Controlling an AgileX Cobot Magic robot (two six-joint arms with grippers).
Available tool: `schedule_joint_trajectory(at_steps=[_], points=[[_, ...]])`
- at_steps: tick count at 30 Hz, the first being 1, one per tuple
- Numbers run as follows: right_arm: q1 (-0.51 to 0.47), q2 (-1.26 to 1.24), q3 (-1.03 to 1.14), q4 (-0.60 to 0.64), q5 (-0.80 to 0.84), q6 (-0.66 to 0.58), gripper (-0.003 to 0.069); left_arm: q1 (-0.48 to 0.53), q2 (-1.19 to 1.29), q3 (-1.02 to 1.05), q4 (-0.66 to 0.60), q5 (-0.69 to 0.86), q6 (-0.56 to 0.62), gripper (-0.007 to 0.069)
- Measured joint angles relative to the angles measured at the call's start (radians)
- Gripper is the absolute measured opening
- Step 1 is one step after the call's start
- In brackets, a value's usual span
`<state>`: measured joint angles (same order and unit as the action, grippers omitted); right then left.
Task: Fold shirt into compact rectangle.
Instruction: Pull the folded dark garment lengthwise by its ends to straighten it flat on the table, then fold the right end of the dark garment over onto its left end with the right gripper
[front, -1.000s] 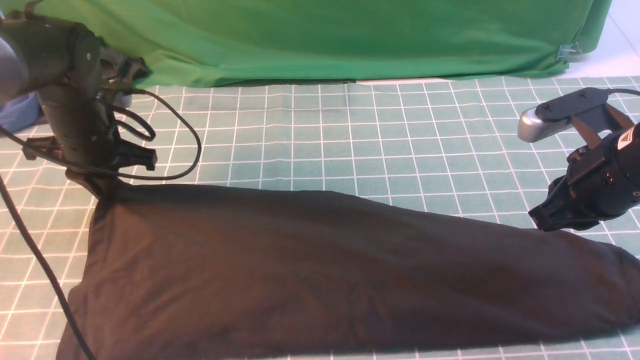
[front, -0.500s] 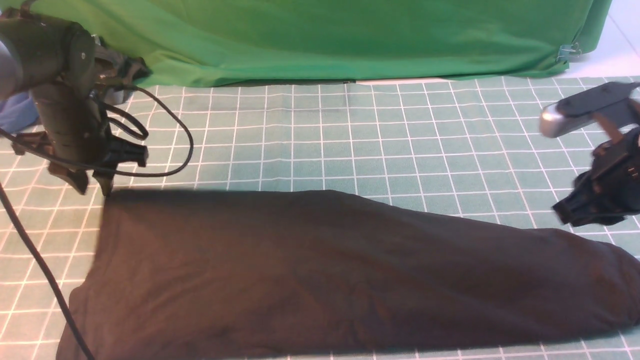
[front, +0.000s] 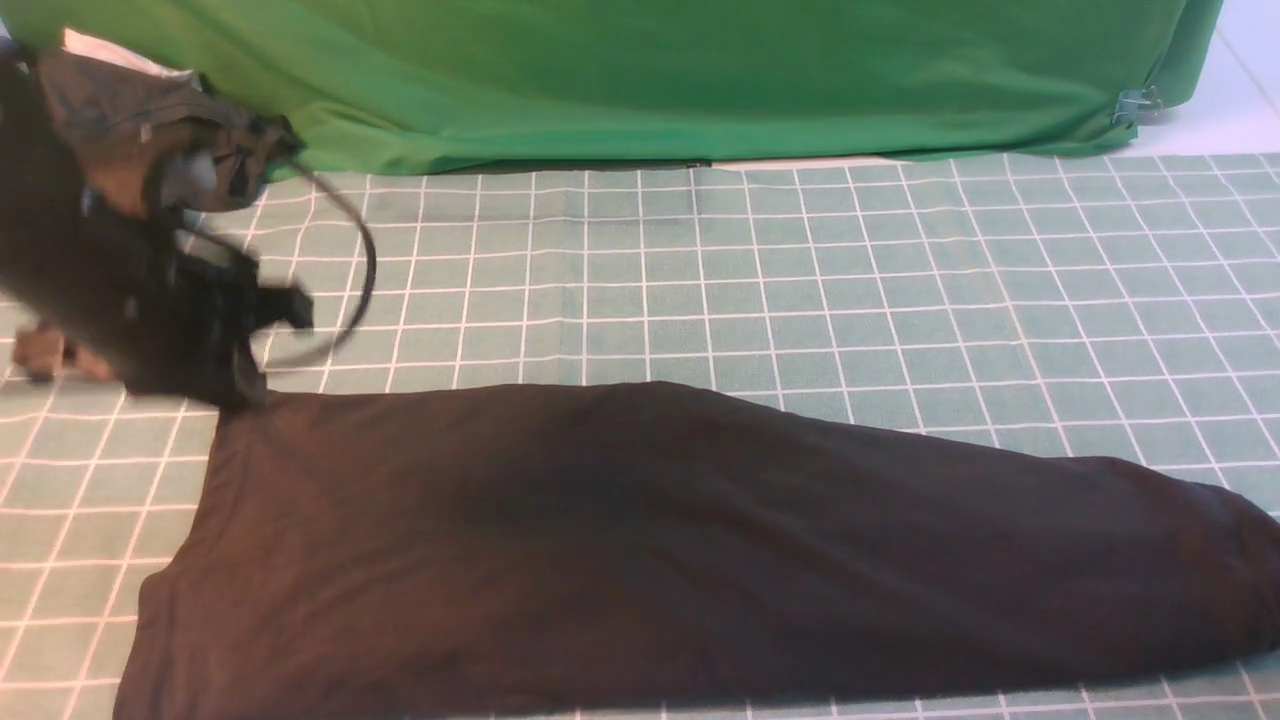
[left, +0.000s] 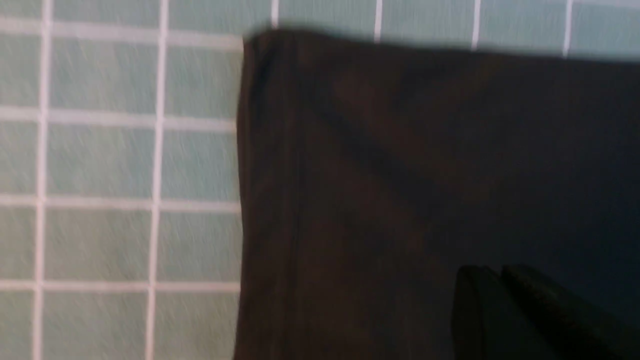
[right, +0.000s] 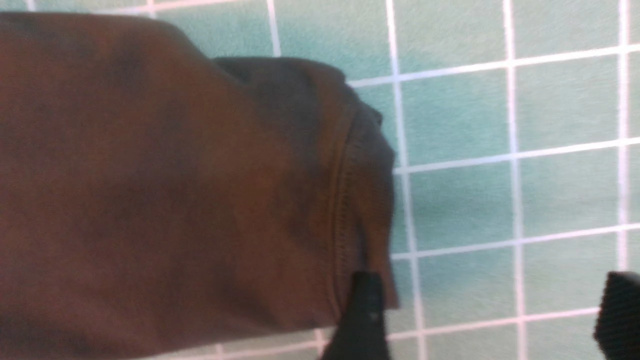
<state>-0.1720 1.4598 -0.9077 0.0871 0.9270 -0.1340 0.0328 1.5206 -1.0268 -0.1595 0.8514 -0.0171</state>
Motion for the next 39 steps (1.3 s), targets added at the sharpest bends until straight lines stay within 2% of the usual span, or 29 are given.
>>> schedule_joint_trajectory(at_steps=[4,10,13,18,21,23,26,30,34,39], points=[[0.013,0.069,0.027,0.018,-0.050,0.002,0.0636,-0.038,-0.047,0.168,-0.005,-0.051,0.017,0.0001],[0.018,0.181,0.031,0.083,-0.098,-0.020,0.0642,-0.085,-0.082,0.299,-0.010,-0.077,0.017,0.0001],[0.022,0.225,0.031,0.177,-0.105,-0.097,0.0622,-0.109,-0.120,0.308,-0.019,-0.089,0.017,0.0001],[0.026,0.256,0.031,0.218,-0.107,-0.138,0.0508,-0.117,-0.184,0.308,-0.028,-0.074,0.017,0.0001],[0.044,0.257,0.031,0.220,-0.118,-0.165,0.0367,-0.117,-0.251,0.308,-0.029,-0.062,0.023,0.0001],[0.055,0.257,0.031,0.220,-0.135,-0.179,0.0217,-0.117,-0.301,0.308,-0.031,-0.057,0.023,0.0001],[0.063,0.257,0.024,0.225,-0.146,-0.202,0.0070,-0.118,-0.376,0.308,-0.031,-0.052,0.023,0.0001],[0.057,0.252,-0.011,0.204,-0.136,-0.185,0.0033,-0.118,-0.478,0.308,-0.032,-0.031,0.023,0.0001],[0.016,0.211,-0.060,0.067,-0.104,-0.053,0.0032,-0.120,-0.578,0.308,-0.032,0.008,0.023,0.0004],[-0.062,0.159,-0.129,-0.052,-0.039,0.024,0.0032,-0.122,-0.675,0.308,-0.028,0.045,0.023,0.0006]])
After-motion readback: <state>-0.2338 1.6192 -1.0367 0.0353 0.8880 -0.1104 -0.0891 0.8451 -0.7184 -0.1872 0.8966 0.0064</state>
